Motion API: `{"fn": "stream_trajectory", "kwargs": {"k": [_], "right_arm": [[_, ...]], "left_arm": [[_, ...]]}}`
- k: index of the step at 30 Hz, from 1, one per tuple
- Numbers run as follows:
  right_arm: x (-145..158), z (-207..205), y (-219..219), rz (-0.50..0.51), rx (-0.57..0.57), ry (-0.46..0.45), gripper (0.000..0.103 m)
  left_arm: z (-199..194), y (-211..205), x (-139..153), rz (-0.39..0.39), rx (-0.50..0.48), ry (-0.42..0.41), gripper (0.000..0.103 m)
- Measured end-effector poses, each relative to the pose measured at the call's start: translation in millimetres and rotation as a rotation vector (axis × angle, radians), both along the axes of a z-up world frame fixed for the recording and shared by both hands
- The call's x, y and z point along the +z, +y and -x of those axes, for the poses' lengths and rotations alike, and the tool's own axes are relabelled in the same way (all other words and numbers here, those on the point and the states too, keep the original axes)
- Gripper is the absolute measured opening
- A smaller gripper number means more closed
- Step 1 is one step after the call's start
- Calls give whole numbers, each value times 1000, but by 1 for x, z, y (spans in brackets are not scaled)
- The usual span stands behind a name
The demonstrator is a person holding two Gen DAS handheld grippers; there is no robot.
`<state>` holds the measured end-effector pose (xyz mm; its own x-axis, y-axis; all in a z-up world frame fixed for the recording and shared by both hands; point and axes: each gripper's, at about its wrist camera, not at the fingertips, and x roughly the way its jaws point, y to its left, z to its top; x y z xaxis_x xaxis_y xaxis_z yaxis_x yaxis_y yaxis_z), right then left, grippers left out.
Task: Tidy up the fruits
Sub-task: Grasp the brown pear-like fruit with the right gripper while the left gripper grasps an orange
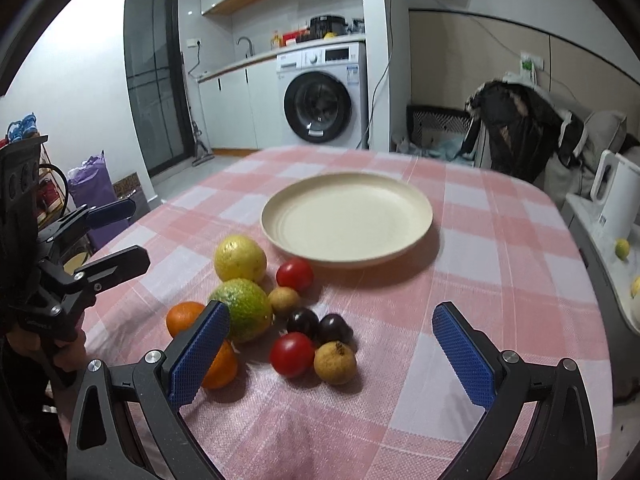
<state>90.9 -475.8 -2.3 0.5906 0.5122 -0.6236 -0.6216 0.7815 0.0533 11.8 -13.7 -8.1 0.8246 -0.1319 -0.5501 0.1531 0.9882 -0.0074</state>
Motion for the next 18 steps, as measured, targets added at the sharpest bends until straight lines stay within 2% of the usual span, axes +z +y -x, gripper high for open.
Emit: {"fn": "stream_trajectory", "kwargs": {"k": [5,8,15,18], "right_arm": [[-4,-4,-1,45,-16,48,103],[-10,-5,-3,131,-49,61,103],[-21,-8,-14,197,-39,142,103],[-25,-9,-14,210,-30,159,97]], "left_arm": [[-5,-6,-13,-48,-27,68,103],[-8,-9,-19,-65,-53,99,103],[-16,-15,-32,-65,-81,172,103],[-19,-16,-36,-66,-79,199,103]]}}
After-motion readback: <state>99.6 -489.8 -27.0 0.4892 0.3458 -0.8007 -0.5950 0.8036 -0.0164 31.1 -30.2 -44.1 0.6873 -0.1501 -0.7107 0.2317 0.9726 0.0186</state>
